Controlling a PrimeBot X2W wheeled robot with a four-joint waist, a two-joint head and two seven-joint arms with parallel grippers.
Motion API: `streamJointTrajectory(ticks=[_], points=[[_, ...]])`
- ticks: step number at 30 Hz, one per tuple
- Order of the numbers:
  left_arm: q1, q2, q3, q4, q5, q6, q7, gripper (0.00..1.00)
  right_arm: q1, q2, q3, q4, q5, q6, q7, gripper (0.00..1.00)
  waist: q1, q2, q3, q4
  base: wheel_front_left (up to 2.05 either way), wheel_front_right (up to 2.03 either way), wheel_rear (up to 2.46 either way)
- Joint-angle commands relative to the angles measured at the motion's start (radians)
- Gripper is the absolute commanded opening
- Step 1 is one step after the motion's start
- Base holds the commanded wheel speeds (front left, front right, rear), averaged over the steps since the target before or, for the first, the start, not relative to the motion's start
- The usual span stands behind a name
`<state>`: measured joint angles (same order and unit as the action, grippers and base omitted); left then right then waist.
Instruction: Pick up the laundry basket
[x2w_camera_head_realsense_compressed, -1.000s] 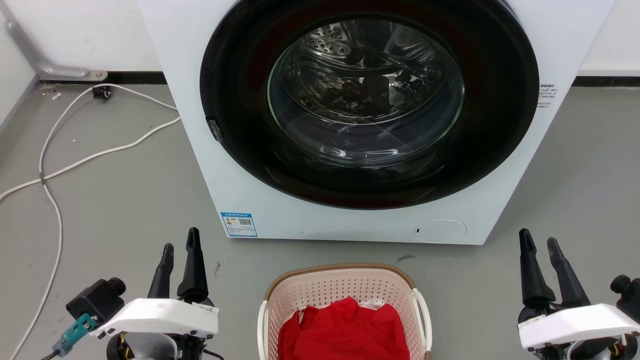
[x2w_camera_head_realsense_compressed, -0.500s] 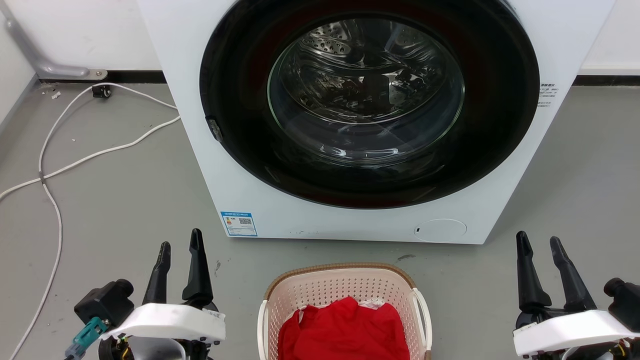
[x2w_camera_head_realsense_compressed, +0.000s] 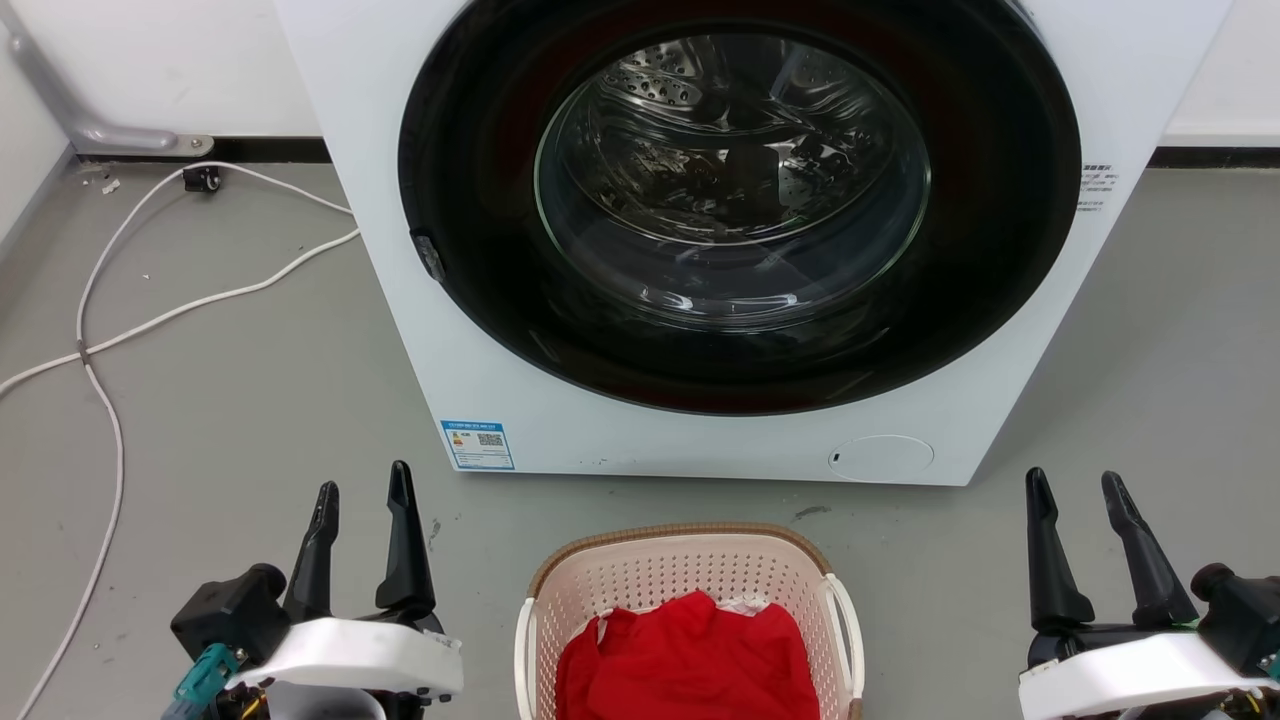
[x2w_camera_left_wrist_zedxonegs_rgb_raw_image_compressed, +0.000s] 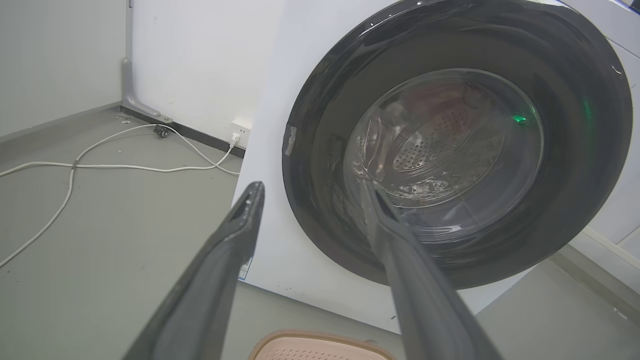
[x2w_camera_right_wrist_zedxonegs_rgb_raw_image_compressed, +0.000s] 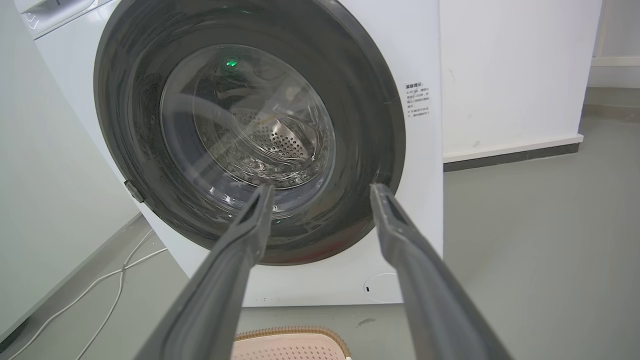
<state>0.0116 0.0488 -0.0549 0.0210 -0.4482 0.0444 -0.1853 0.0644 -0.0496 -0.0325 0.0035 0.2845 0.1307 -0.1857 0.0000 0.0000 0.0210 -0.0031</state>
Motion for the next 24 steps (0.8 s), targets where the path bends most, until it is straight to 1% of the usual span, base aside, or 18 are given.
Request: streamJointTrajectory(ticks=[1,24], points=[[-0.001,0.002,-0.002,-0.012,0.022,0.002,-0.008,1.00,0.007,-0.002,0.001,-0.012,-0.024,0.000,-0.008,1.00,0.0000,0.0000,0.001,0.000,0.00,0.00,0.00],[0.022,0.002,-0.029,-0.013,0.207,0.024,-0.056,1.00,0.036,-0.001,0.007,-0.023,-0.203,0.000,-0.056,1.00,0.0000,0.0000,0.001,-0.003,0.00,0.00,0.00]])
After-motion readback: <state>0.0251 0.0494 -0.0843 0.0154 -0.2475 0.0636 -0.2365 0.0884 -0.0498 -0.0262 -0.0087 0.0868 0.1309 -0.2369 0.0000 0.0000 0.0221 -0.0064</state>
